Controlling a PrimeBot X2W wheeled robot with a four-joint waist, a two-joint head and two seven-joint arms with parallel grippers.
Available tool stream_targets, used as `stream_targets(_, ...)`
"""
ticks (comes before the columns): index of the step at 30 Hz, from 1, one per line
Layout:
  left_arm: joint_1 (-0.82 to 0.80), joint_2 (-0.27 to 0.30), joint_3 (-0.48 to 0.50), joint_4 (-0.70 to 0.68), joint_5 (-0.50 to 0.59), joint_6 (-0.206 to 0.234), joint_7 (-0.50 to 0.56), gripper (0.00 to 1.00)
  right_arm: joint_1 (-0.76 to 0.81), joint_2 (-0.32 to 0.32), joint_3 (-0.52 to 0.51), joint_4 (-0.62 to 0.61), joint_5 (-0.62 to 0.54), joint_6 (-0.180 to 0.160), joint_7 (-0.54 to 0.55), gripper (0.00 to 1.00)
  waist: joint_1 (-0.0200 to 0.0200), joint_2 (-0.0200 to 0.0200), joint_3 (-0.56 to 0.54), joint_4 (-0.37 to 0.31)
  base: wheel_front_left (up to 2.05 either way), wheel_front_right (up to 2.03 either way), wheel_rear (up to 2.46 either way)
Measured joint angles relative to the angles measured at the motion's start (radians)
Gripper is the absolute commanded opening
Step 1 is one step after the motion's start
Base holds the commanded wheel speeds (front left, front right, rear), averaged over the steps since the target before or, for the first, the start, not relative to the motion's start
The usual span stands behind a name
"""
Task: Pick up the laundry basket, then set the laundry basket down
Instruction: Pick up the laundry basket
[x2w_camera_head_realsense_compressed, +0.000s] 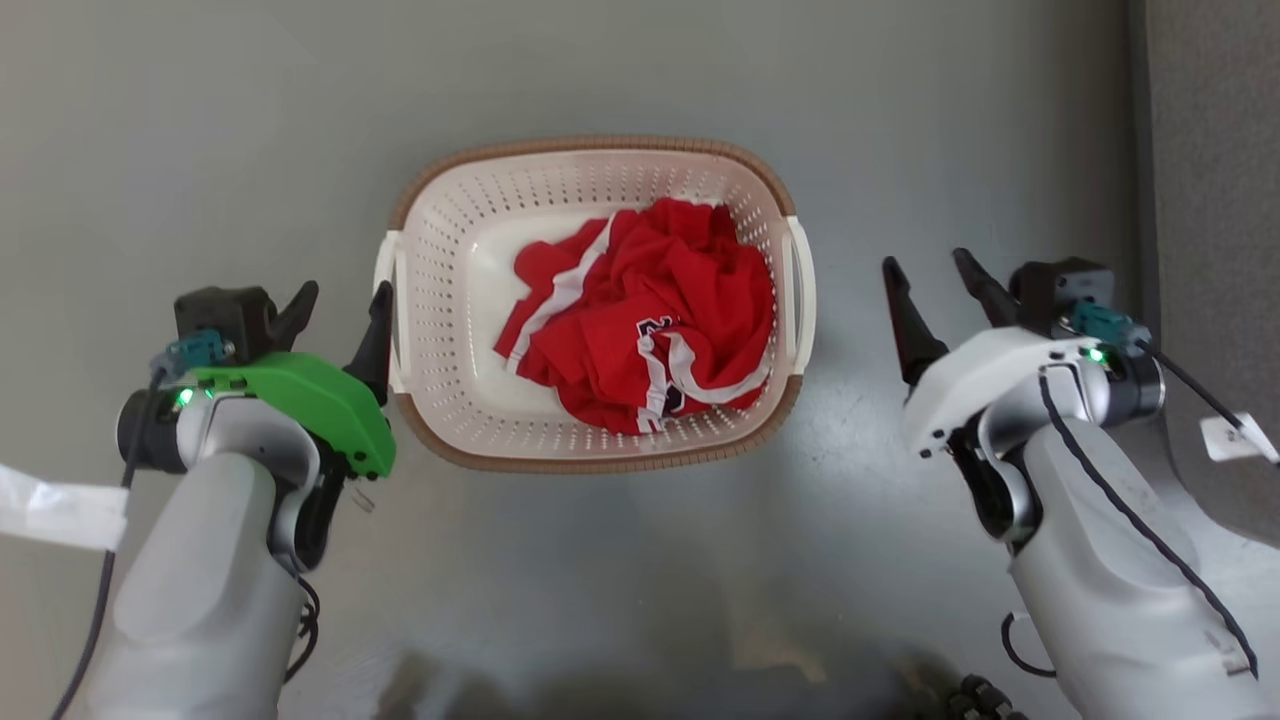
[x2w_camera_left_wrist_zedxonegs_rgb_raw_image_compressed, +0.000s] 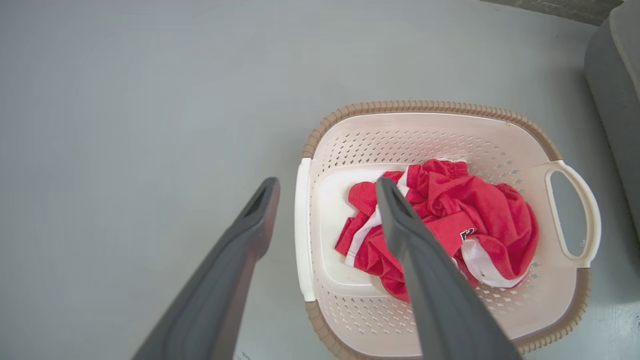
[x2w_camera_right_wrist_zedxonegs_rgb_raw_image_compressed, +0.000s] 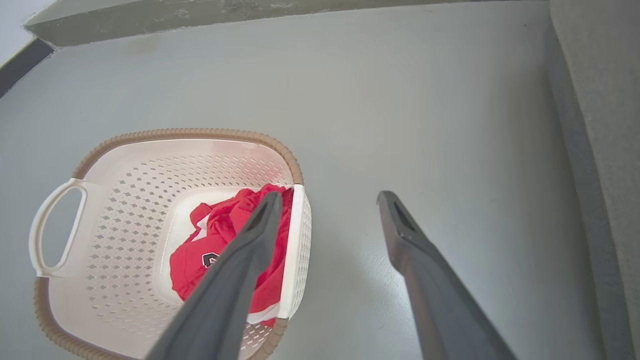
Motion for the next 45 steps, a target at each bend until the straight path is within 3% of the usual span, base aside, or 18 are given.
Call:
stream_targets(12, -0.108, 0.007, -0.011, 0.140, -0.020, -0.028, 0.036, 1.00, -0.110, 0.014, 0.044, 0.140, 0.033, 0.026, 0.022, 1.00, 0.0000, 0.0000, 0.091, -0.019, 0.00, 0.00, 0.00)
stream_targets(32, -0.270, 0.014, -0.042, 0.298, -0.020, -0.047, 0.046, 1.00, -0.262, 0.016, 0.167, 0.252, 0.096, 0.072, 0.002, 1.00, 0.0000, 0.0000, 0.228, -0.042, 0.00, 0.00, 0.00)
stream_targets(45, -0.365, 0.013, -0.068, 0.384, -0.020, -0.053, 0.049, 1.00, -0.339, 0.016, 0.252, 0.299, 0.160, 0.070, 0.002, 1.00, 0.0000, 0.0000, 0.285, -0.035, 0.00, 0.00, 0.00)
